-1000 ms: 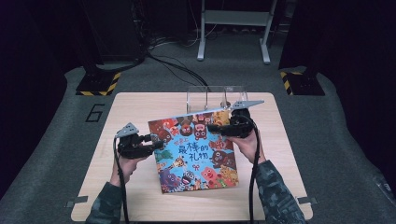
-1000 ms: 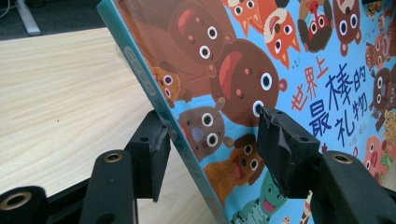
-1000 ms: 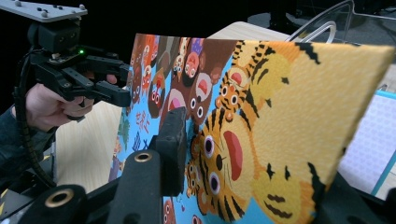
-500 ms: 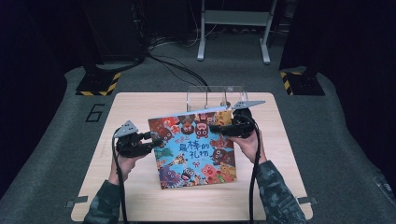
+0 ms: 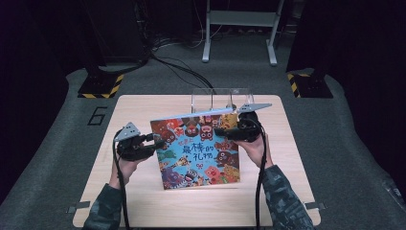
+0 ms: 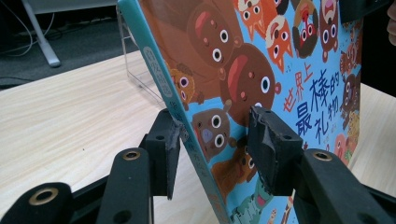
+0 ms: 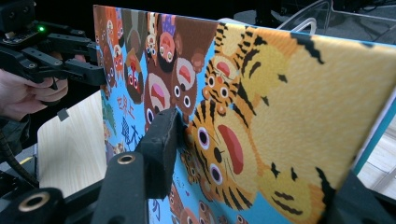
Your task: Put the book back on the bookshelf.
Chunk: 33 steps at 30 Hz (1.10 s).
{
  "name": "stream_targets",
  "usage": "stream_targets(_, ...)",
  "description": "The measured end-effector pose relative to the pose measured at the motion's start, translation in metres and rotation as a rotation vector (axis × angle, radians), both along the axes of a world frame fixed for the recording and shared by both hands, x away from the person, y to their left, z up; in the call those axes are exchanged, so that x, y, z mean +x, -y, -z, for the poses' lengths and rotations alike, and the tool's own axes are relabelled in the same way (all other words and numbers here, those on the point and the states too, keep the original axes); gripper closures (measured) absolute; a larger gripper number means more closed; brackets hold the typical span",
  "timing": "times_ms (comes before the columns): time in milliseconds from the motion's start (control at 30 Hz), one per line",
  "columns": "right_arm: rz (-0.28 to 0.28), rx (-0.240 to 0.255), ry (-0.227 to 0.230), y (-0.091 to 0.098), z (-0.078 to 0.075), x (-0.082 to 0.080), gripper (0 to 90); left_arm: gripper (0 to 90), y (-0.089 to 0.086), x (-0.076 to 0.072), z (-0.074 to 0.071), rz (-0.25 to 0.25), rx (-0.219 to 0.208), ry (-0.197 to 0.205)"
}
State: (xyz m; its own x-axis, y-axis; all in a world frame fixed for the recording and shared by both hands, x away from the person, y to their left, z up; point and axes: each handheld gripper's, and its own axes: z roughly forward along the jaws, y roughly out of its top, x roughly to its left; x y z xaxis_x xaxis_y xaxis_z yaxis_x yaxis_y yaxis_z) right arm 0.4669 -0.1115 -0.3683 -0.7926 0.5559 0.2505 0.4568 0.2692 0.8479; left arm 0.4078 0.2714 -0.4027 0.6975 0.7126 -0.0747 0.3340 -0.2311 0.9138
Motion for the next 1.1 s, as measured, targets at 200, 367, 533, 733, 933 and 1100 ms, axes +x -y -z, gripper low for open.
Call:
stream_targets(200,0.000,-0.005,0.024,-0.0022,-0.0011,-0.0008,49.8,55.7,-0.0022,-0.0003,-0.0030,0.004,0.012,0.018)
stream_targets(367,0.006,-0.016,0.025,-0.0044,-0.0027,-0.0013,48.9,56.7,-0.0035,-0.0014,-0.0044,0.000,0.010,0.031)
stream_targets(533,0.015,-0.027,0.027,-0.0045,-0.0022,-0.0004,46.9,57.9,-0.0042,-0.0025,-0.0052,0.008,0.013,0.045)
stream_targets(733,0.022,-0.031,0.029,-0.0053,-0.0022,-0.0005,45.9,58.1,-0.0046,-0.0042,-0.0064,0.012,0.028,0.046)
stream_targets(933,0.019,-0.038,0.034,-0.0070,-0.0031,-0.0007,45.4,58.1,-0.0055,-0.0061,-0.0071,0.012,0.034,0.061)
stream_targets(1100,0.016,-0.036,0.041,-0.0073,-0.0031,-0.0016,45.2,58.4,-0.0069,-0.0075,-0.0068,0.019,0.038,0.069)
